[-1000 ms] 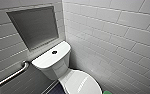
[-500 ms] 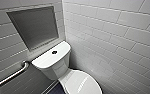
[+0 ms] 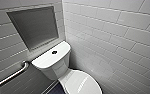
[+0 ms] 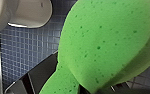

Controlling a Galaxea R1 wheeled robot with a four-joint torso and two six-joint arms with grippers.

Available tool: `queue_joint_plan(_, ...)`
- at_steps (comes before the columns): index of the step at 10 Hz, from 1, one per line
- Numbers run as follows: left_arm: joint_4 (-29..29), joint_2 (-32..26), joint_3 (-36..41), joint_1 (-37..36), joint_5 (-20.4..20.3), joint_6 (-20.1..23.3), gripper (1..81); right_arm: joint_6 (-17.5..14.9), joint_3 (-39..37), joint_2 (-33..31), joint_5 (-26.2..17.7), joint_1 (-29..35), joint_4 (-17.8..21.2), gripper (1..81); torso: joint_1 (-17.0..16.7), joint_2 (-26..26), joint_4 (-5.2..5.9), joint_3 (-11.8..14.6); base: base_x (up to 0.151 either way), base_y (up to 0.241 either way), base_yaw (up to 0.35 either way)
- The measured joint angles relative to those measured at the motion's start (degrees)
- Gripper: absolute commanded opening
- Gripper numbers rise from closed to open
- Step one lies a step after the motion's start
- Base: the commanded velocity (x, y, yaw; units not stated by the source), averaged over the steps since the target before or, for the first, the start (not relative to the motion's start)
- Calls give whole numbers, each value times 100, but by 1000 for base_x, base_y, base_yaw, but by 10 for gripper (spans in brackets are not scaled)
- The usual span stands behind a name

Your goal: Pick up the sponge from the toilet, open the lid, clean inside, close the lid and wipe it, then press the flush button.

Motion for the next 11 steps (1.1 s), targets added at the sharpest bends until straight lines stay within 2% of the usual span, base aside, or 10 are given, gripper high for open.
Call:
queue_joint_plan(2,-2,-722,731,-155,17,-13,811,-79,74,-77,63,-527,-193,10,0,-2,0,0,0,0,0)
queue_joint_plan(5,-13,-1474,1826,-563,66,-122,811,-127,560,-247,105,-1008,-769,10,125,-214,0,0,0,0,0)
queue_joint_plan(7,-39,-1690,2096,-866,63,-267,811,-129,722,-306,189,-959,-909,10,345,-566,0,0,0,0,0)
queue_joint_plan(11,-82,-1705,2172,-1182,127,-405,811,-143,1018,-529,215,-1030,-935,10,402,-660,0,0,0,0,0)
